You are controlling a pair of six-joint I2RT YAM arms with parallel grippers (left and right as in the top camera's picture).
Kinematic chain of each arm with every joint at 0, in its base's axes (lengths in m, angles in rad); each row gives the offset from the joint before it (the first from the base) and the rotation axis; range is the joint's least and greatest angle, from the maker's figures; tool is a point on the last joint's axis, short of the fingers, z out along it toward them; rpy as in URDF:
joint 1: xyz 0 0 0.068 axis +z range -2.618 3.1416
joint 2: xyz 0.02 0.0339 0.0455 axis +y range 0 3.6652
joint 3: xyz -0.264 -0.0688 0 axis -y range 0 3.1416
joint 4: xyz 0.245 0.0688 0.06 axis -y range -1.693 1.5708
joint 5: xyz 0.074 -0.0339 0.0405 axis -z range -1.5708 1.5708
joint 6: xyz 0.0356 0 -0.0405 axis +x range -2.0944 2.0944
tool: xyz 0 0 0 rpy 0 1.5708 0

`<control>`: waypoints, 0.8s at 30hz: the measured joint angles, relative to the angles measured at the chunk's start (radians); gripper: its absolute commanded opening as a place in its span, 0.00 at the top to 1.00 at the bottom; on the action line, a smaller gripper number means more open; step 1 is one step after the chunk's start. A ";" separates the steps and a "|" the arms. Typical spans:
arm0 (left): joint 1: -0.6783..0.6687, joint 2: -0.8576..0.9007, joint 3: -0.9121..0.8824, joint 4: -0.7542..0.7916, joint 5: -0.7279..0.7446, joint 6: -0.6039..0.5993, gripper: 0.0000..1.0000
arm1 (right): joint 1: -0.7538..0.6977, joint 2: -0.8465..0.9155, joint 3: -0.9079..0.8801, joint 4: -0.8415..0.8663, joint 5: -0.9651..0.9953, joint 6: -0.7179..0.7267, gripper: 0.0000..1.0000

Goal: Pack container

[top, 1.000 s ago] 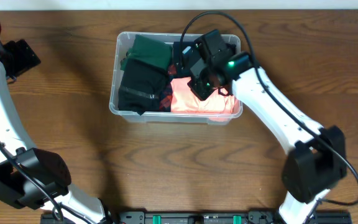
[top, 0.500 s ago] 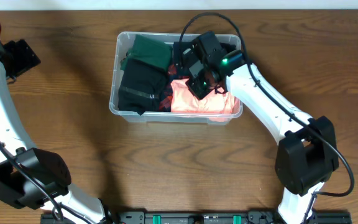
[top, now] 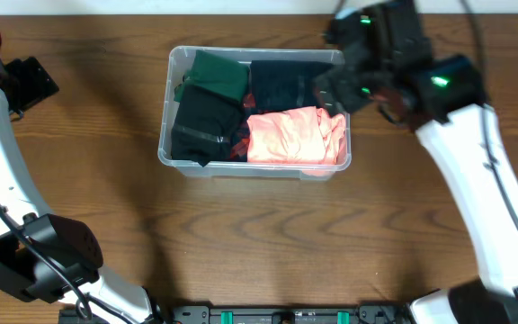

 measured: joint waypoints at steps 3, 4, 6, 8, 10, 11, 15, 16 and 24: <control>0.000 0.000 0.000 0.000 0.000 0.000 0.02 | -0.018 -0.069 0.000 -0.068 0.039 0.000 0.01; 0.000 0.000 0.000 0.000 0.000 0.000 0.02 | -0.019 -0.095 0.000 -0.096 0.051 0.000 0.01; 0.000 0.000 0.000 0.000 0.000 0.000 0.02 | -0.020 -0.133 0.000 -0.143 0.063 0.000 0.01; 0.000 0.000 0.000 0.000 0.000 0.000 0.02 | -0.020 -0.161 0.000 -0.183 0.071 -0.001 0.01; 0.000 0.000 0.000 0.000 0.000 0.000 0.02 | -0.020 -0.184 0.000 -0.215 0.092 -0.008 0.01; 0.000 0.000 0.000 0.000 0.000 0.000 0.02 | -0.020 -0.192 0.000 -0.229 0.105 -0.009 0.01; 0.000 0.000 0.000 0.000 0.000 0.000 0.02 | -0.024 -0.213 0.000 -0.271 0.158 -0.009 0.01; 0.000 0.000 0.000 0.000 0.000 0.000 0.02 | -0.028 -0.218 0.000 -0.270 0.163 -0.009 0.01; 0.000 0.000 0.000 0.000 0.000 0.000 0.02 | -0.159 -0.433 -0.220 0.032 0.134 -0.013 0.01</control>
